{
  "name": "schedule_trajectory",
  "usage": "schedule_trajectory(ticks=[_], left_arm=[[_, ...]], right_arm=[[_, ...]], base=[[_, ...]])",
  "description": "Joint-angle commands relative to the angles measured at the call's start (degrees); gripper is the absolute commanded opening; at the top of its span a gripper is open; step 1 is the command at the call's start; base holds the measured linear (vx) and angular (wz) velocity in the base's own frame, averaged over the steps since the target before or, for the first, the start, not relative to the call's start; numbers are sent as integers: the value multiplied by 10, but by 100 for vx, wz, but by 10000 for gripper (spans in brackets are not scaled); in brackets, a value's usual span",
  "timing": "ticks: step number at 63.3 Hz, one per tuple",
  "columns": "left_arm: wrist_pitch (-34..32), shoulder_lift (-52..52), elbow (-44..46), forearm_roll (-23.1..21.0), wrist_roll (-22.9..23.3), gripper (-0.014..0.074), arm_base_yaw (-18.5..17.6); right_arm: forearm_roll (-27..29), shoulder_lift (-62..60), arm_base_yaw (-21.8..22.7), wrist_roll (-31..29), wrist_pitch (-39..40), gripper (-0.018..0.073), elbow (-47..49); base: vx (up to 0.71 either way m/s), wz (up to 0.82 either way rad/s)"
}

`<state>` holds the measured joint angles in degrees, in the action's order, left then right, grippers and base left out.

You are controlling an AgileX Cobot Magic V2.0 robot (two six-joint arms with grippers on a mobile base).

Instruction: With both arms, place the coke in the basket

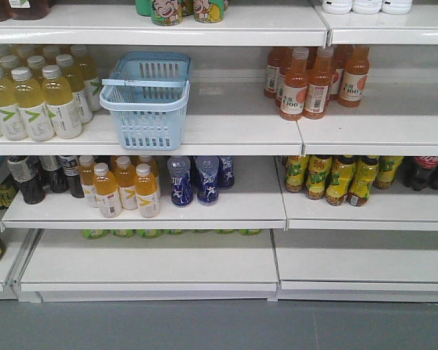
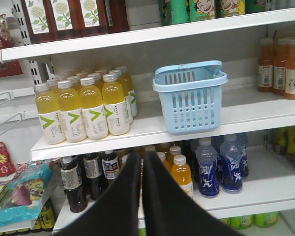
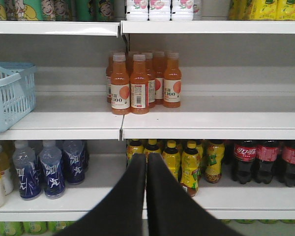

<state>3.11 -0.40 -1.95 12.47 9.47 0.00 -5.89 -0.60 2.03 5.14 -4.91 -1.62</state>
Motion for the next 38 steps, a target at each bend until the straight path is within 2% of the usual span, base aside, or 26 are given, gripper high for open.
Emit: schedule_trajectory(ticks=[1, 38], left_arm=[[-37, -11, 1, -1, 2, -6, -2], [-37, -11, 1, -1, 2, -6, -2]], right_arm=[[-5, -11, 2, -3, 41, -8, -6], [-5, -11, 2, -3, 41, -8, -6]], base=[[16, -1], [14, 0]])
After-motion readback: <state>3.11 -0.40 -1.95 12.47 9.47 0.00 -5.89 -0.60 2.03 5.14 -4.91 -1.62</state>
